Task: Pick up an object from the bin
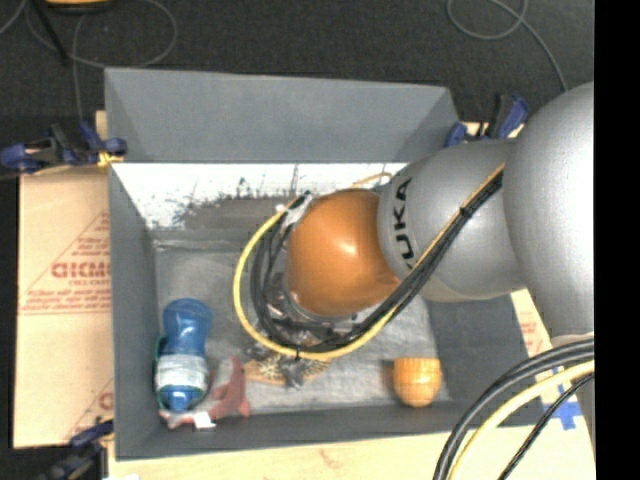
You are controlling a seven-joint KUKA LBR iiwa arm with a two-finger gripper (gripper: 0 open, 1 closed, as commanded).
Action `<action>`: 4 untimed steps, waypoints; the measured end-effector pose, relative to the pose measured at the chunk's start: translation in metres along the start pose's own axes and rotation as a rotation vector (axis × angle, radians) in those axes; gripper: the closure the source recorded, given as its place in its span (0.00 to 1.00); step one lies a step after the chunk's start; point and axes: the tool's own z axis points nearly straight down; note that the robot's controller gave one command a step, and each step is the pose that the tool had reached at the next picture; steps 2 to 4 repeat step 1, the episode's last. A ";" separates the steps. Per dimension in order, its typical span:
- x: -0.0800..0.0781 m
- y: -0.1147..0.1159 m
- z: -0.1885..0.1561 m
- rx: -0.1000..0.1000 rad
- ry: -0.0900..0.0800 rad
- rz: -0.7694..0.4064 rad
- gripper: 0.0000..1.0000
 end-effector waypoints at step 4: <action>-0.026 0.009 -0.198 -0.008 0.017 -0.159 1.00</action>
Offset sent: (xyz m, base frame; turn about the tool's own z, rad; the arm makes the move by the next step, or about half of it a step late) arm 0.0000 0.0000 0.0000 0.0000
